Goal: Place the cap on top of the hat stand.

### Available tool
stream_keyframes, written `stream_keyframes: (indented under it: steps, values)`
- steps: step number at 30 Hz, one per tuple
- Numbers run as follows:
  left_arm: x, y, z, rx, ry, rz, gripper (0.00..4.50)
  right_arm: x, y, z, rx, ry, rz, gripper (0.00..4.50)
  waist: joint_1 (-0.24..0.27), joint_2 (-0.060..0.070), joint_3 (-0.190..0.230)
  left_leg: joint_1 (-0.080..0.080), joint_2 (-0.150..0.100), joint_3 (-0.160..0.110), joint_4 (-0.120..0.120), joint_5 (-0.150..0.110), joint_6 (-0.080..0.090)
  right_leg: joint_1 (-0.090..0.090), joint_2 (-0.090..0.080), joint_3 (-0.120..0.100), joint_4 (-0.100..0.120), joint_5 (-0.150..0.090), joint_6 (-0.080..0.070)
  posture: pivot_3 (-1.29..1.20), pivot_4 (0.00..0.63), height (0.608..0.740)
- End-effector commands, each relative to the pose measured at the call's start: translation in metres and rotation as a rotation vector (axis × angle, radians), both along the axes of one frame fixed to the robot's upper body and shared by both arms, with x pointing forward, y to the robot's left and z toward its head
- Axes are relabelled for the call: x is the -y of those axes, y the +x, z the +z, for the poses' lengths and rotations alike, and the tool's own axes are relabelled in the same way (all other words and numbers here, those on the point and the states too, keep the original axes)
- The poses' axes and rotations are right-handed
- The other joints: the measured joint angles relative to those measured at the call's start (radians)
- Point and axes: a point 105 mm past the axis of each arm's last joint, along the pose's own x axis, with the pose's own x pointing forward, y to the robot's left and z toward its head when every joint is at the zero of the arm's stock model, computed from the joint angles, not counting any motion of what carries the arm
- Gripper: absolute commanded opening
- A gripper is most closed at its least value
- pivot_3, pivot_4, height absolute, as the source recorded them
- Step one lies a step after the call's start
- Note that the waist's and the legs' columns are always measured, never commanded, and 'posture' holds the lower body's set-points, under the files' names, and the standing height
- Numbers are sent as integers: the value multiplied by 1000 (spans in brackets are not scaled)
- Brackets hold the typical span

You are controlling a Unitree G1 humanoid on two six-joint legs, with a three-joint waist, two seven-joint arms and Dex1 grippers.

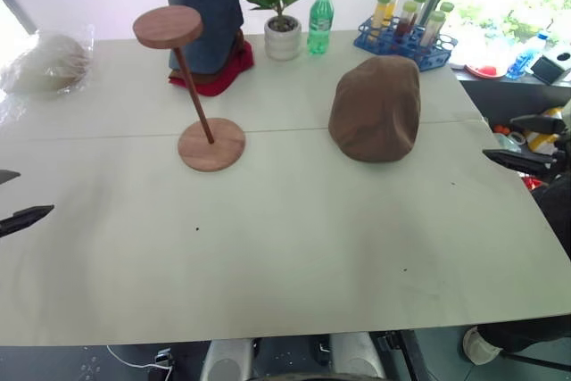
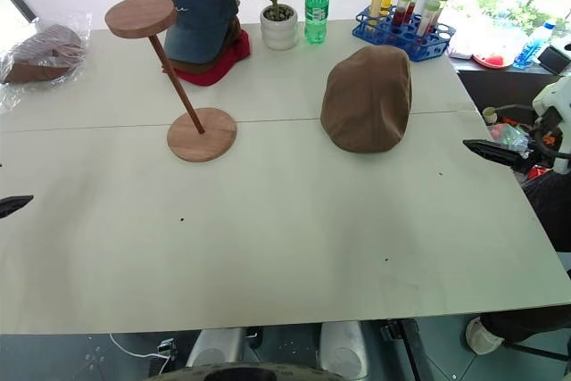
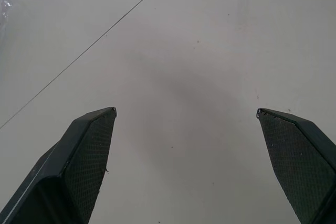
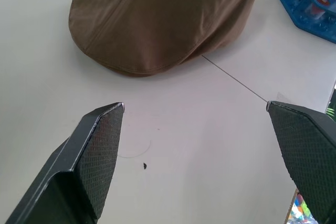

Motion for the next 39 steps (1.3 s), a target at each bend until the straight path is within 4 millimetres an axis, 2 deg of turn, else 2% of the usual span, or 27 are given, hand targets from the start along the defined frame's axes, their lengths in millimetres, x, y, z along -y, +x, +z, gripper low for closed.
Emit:
stream_keyframes:
  steps: [1, 14, 18, 20, 23, 26, 28, 30, 31, 33, 36, 39]
  values:
    - [-1, 4, 14, 31, 23, 1, 4500, 2, 1, 17, 71, -8, -4, 4448, -3, 0, 0, 0, 0, 0, 0, 0, 0, 0, 0, 0, 0, 0, 0, 0, 150, 740]
    - [-1, 4, 15, 39, -27, 29, 4500, 6, 4, 14, 67, 20, -23, 4448, -11, 0, 0, 1, 0, 1, 1, 0, 0, 0, 1, 2, 2, 2, 2, 0, 150, 740]
    - [3, 6, 21, 64, -46, 21, 4500, 7, 6, 15, 74, 3, -21, 4448, -11, 0, 0, 1, 0, 1, 2, 0, 0, 0, 1, 2, 2, 2, 2, 0, 150, 740]
    - [16, 11, 34, 99, -86, -17, 4500, 7, 8, 18, 85, -27, -21, 4448, -11, 0, 0, 1, 0, 2, 2, 0, 0, 1, 1, 2, 2, 2, 2, 0, 150, 740]
    - [54, 16, 72, 157, -221, -151, 4500, -2, 9, 37, 129, -73, 12, 4448, -6, 0, 0, 1, 0, 1, 4, 0, 0, 1, 1, 2, 2, 3, 3, 0, 150, 740]
    - [90, 11, 98, 145, -297, -305, 4500, -16, 7, 55, 171, -126, 57, 4448, -9, 0, 0, 0, 1, 1, 7, 0, 0, 2, 1, 3, 2, 3, 3, 0, 150, 740]
    - [116, 6, 113, 118, -335, -426, 4500, -30, 4, 62, 181, -189, 93, 4448, -9, 0, 0, 0, 0, 2, 7, 0, 0, 2, 1, 4, 2, 4, 4, 0, 150, 740]
    - [144, 1, 125, 82, -361, -558, 4500, -53, 0, 64, 178, -263, 143, 4448, -9, 0, 0, 0, 0, 2, 7, 0, 0, 2, 1, 4, 3, 4, 5, 0, 150, 740]
    - [151, 0, 128, 69, -369, -590, 4500, -61, -2, 64, 175, -278, 156, 4448, -9, 0, 0, 0, 0, 2, 7, 0, 0, 1, 1, 4, 4, 4, 5, 0, 150, 740]
    - [171, 0, 127, 27, -369, -680, 4500, -89, -8, 59, 171, -313, 214, 4448, -8, 0, 0, 1, 1, 2, 7, 0, 0, 2, 2, 4, 4, 4, 5, 0, 150, 740]
    - [197, 1, 113, -60, -316, -821, 4500, -132, -16, 35, 181, -395, 277, 4448, -6, 0, -1, 2, 1, 2, 8, 0, 0, 2, 2, 4, 6, 4, 5, 0, 150, 740]
    - [212, 8, 103, -106, -298, -888, 4500, -159, -18, 14, 215, -448, 286, 4448, -4, -1, 0, 1, 1, 2, 11, 0, 0, 2, 3, 4, 7, 4, 5, 0, 150, 740]
